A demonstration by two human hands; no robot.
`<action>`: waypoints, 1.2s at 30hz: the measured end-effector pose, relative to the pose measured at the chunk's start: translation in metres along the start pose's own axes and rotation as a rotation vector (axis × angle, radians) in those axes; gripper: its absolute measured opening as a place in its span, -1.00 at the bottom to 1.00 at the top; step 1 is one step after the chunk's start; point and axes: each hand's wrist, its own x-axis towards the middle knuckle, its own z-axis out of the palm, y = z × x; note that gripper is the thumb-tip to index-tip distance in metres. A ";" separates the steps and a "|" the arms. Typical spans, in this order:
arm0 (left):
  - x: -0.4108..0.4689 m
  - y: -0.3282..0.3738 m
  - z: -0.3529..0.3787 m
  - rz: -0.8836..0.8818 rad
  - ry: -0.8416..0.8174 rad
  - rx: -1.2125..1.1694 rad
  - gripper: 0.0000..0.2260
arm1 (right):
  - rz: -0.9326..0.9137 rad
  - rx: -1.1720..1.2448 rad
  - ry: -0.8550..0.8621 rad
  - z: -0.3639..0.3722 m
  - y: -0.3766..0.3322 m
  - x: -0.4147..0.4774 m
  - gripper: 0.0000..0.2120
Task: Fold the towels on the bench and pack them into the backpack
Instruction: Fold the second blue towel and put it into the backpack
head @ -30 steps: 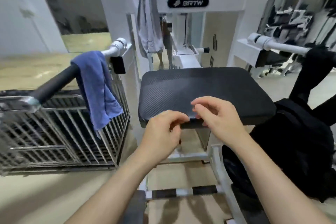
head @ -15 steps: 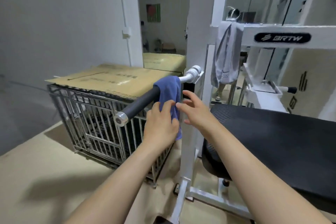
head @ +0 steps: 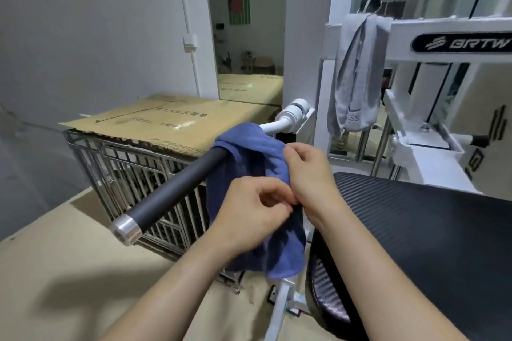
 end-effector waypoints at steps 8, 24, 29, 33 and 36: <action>-0.028 0.000 0.005 0.199 -0.492 -0.036 -0.11 | 0.306 0.741 0.094 -0.061 0.005 -0.051 -0.74; -0.121 0.018 0.058 0.404 -0.748 -0.228 -0.67 | 0.323 0.422 0.869 -0.098 -0.001 -0.234 -0.84; -0.147 0.052 0.087 0.243 -1.064 -0.115 -0.68 | 0.326 -0.400 0.383 -0.117 -0.019 -0.302 -0.57; -0.158 0.071 0.113 -0.005 -1.177 -0.163 -0.74 | 0.410 -0.376 -0.274 -0.140 -0.032 -0.347 -0.46; -0.169 0.074 0.140 -0.106 -1.236 -0.132 -0.62 | 0.366 -0.553 -0.086 -0.163 0.002 -0.356 -0.65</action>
